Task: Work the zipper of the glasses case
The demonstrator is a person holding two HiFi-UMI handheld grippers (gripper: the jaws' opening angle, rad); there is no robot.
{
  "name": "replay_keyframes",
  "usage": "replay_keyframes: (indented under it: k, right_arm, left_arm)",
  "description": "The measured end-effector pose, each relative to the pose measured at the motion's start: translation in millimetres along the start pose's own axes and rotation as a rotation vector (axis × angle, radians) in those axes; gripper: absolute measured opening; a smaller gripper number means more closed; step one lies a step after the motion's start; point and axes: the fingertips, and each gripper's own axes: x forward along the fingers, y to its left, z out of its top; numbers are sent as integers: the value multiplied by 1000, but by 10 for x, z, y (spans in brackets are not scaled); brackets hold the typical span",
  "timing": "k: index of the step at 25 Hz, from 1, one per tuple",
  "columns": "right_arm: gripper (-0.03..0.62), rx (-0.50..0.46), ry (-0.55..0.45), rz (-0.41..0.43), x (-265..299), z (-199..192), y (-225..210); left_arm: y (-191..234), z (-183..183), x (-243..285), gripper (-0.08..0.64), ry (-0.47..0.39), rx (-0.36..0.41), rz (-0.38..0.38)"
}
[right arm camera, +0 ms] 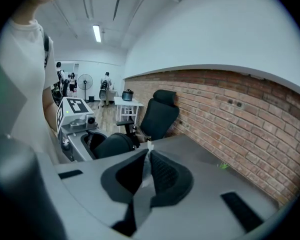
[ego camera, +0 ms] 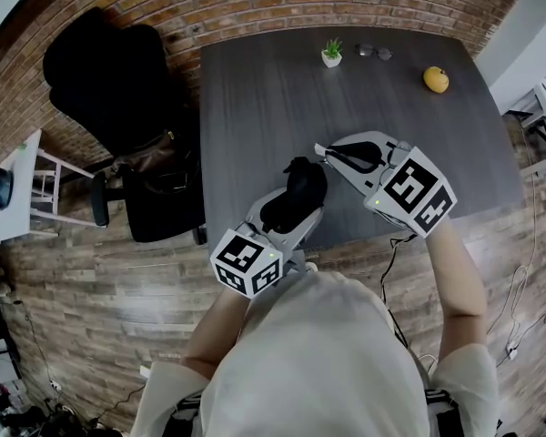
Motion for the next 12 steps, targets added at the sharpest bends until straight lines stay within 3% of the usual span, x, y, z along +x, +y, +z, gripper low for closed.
replay_keyframes:
  k: [9, 12]
  right_arm:
    - [14, 111, -47, -21, 64, -160, 47]
    - [14, 141, -52, -18, 109, -238, 124]
  left_arm:
    - [94, 227, -100, 233, -97, -111, -23]
    - [158, 305, -110, 235, -121, -115, -14]
